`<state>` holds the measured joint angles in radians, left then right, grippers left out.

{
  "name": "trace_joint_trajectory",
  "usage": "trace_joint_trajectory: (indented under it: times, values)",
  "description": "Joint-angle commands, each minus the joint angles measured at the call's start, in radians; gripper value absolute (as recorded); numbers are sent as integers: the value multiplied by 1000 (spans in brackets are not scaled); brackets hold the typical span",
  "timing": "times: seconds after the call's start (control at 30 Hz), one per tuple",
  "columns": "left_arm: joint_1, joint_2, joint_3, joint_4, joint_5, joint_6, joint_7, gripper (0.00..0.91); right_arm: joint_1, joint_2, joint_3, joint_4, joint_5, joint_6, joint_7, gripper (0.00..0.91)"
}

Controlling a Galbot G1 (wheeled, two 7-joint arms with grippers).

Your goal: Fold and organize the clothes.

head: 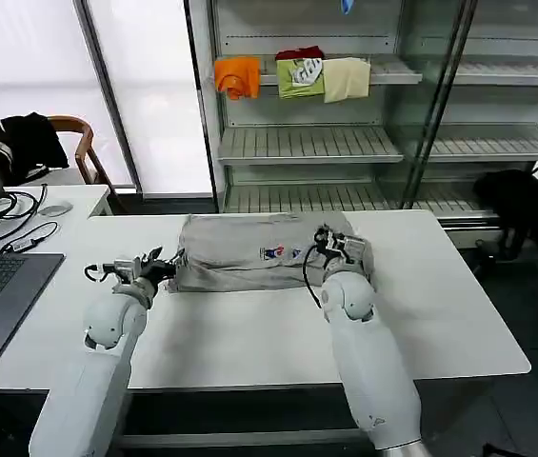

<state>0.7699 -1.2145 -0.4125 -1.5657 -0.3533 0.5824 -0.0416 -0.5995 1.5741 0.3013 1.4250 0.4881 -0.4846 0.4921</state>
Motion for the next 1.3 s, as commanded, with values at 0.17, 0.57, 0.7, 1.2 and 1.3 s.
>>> trace_joint_trajectory:
  times: [0.17, 0.57, 0.7, 1.2, 1.3]
  values:
    - [85, 28, -12, -122, -7, 2, -10, 907, -68, -42, -27, 163, 73, -94, 103, 907]
    - [198, 34, -61, -270, -15, -1, -10, 907, -221, -173, -38, 408, 36, -96, 82, 907]
    - [234, 4, -79, -284, -13, -2, -7, 907, -278, -213, -23, 440, 12, -96, 30, 907]
    - [230, -26, -65, -228, 26, -3, -15, 907, -342, -326, 14, 425, -34, -98, -22, 907]
    - [228, -26, -64, -215, 29, -3, -19, 907, -331, -331, 18, 398, -50, -98, -31, 907]
